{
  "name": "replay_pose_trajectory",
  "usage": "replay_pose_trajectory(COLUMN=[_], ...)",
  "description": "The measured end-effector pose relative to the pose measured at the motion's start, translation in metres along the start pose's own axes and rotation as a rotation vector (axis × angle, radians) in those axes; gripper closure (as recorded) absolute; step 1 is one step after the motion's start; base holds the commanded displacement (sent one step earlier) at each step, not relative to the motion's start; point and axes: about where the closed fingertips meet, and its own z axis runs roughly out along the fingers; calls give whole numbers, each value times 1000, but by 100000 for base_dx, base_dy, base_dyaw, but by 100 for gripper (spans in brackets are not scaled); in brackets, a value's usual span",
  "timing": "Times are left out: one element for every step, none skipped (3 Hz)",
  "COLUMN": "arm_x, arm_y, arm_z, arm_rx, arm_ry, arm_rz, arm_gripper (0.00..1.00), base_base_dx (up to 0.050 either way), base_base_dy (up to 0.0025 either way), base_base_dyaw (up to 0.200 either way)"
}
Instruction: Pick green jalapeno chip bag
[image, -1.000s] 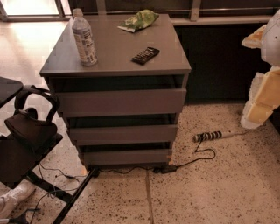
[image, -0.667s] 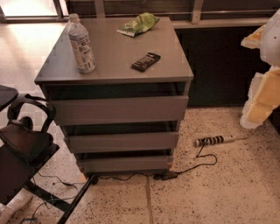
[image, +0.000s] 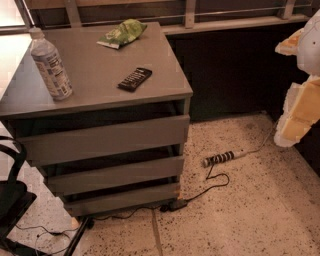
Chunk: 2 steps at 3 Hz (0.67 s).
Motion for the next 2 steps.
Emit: replay_pose_trajectory(arm_x=[0,0], arm_y=[0,0], arm_z=[0,0], arm_rx=[0,1], arm_ry=[0,0], arm_rz=[0,0], arm_gripper=[0,0], base_base_dx=[-2,4800], base_base_dy=[4,0], base_base_dyaw=[19759,-4])
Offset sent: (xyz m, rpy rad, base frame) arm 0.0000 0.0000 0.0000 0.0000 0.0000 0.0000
